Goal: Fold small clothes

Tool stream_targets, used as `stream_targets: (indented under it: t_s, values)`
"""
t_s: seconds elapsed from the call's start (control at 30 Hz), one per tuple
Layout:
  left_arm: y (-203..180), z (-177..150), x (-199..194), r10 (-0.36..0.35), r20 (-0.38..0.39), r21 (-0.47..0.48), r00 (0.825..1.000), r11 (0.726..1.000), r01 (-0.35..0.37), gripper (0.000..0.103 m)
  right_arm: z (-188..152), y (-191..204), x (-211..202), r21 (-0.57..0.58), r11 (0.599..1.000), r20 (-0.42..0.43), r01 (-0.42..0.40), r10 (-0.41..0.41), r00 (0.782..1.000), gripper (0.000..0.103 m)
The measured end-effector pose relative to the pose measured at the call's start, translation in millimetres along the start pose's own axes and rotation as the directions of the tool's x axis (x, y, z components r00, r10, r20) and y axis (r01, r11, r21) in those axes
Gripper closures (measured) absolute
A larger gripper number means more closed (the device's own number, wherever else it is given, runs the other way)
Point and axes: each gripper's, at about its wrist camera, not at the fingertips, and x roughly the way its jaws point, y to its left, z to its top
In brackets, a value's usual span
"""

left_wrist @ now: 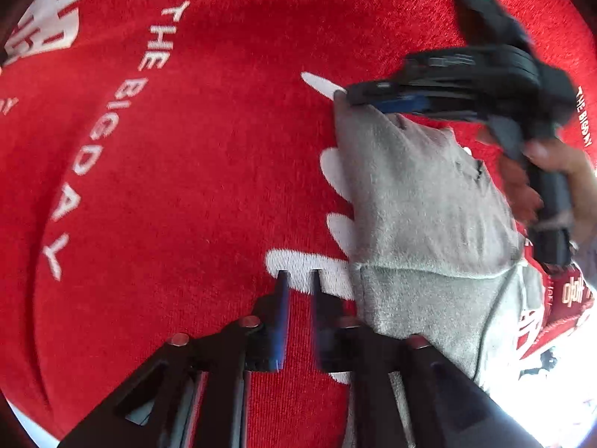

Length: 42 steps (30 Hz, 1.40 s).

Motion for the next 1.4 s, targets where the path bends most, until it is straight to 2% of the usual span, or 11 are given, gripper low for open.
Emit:
stream_targets:
  t_s: [0.07,0.27,0.37,0.5,0.73,0.97,1.1,1.13,1.17,1.2,1.4]
  values:
    - [-8.1,2.7,-3.9,0.035,0.025,0.012,0.999,0.999,-0.036,0.023,-15.2,-9.2,-25.1,0.04,0.999,0.042,0.003,-0.005,0.999,0.055]
    - [-58.4,21.2,-2.1,0.025,0.061,0.082,0.998,0.996,-0.03,0.023,-104.0,-66.2,-93.2,0.274,0.962,0.124,-0.003,-0.032,0.992,0.055]
    - [-90.2,31.8,11.8,0.055,0.066,0.128,0.996,0.99,-0.063,0.023,-170.7,-108.9,-121.5,0.463,0.886,0.153,0.014,-0.096,0.984,0.055]
    - [-114.9,53.8,36.8,0.106,0.076,0.138,0.991,0.984,-0.116,0.023,-256.8,-162.8,-152.8,0.684,0.729,0.193,0.011,-0.196,0.961,0.055]
    - [-88.8,89.6,72.7,0.246,0.078,0.017,0.966,0.969,-0.248,0.023,-309.9,-232.7,-147.1,0.833,0.497,0.353,-0.242,-0.14,0.925,0.055]
    - [-63.2,112.0,59.4,0.203,0.097,-0.058,0.974,0.978,-0.198,0.023,-293.3,-236.1,-141.2,0.793,0.515,0.42,-0.326,-0.076,0.904,0.061]
    - [-42.7,125.3,80.6,0.075,-0.008,-0.101,0.997,0.992,-0.075,0.026,-294.9,-243.2,-139.8,0.787,0.517,0.421,-0.335,-0.054,0.906,0.061]
    - [-43.1,128.4,79.3,0.065,0.017,-0.088,0.998,0.994,-0.063,0.034,-295.5,-243.7,-140.4,0.788,0.515,0.424,-0.338,-0.054,0.904,0.065]
    - [-43.7,129.9,78.8,0.052,0.021,-0.078,0.998,0.996,-0.05,0.067,-295.7,-243.9,-142.0,0.786,0.52,0.424,-0.335,-0.058,0.904,0.083]
    - [-45.0,131.3,78.8,0.038,0.011,-0.074,0.999,0.997,-0.037,0.082,-295.2,-244.1,-143.6,0.782,0.53,0.42,-0.327,-0.061,0.905,0.095]
    - [-36.4,134.9,62.0,0.139,0.108,-0.077,0.984,0.988,-0.131,0.09,-271.3,-226.5,-169.6,0.688,0.675,0.444,-0.266,-0.101,0.891,0.096]
